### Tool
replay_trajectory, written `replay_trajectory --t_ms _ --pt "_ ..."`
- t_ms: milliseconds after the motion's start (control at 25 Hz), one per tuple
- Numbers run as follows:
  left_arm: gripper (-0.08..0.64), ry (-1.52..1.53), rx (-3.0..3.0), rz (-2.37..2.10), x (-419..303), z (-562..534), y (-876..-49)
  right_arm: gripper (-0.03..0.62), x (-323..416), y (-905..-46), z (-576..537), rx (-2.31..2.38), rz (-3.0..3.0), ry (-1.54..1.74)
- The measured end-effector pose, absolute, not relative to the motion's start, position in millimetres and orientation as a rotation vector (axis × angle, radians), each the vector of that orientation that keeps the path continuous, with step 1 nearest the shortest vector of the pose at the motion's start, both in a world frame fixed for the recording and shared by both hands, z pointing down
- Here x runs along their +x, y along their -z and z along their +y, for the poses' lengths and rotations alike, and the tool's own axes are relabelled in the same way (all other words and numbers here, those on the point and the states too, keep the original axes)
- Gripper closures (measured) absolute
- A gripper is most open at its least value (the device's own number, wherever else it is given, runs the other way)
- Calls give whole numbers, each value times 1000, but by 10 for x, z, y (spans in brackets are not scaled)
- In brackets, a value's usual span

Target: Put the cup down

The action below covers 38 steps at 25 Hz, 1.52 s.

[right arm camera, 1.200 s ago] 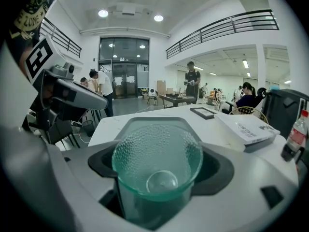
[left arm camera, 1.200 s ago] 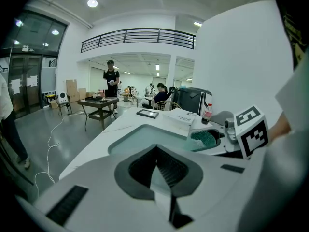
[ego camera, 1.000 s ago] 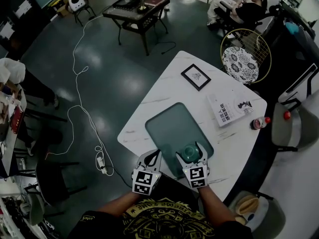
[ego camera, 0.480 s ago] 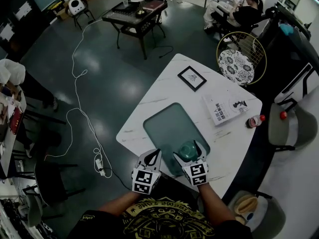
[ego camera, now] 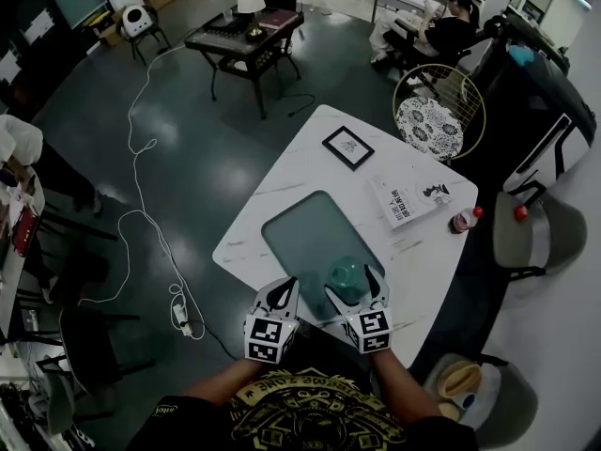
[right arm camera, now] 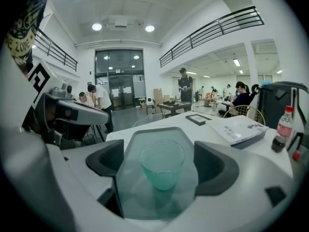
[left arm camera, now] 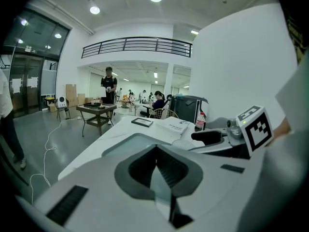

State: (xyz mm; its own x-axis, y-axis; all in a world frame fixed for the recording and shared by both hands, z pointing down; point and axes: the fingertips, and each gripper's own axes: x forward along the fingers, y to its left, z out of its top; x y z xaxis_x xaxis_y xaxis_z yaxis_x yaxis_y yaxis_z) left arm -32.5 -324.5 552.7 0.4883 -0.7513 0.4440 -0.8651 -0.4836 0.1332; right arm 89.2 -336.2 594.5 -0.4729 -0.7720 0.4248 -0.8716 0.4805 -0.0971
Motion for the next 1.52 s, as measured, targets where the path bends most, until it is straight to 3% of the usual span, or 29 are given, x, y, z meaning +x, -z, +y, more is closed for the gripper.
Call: replay_trajectory --t_ms 360,560,960,1520 --pt "549 -407 2407 -1372 -251 -2935 -5358 160 968 -5484 -2905 1496 -2447 -404" --pt "549 -395 2432 -1353 -102 -2690 -5264 331 1033 -5314 -2591 1493 -2436 -358" --pt "549 -382 2422 -1442 -94 -2116 -5116 582 1118 -5092 -2039 1450 -2445 -250" --pt "549 -438 2326 -1591 -363 -1345 -4992 584 989 -4961 -1427 1346 -2569 -274"
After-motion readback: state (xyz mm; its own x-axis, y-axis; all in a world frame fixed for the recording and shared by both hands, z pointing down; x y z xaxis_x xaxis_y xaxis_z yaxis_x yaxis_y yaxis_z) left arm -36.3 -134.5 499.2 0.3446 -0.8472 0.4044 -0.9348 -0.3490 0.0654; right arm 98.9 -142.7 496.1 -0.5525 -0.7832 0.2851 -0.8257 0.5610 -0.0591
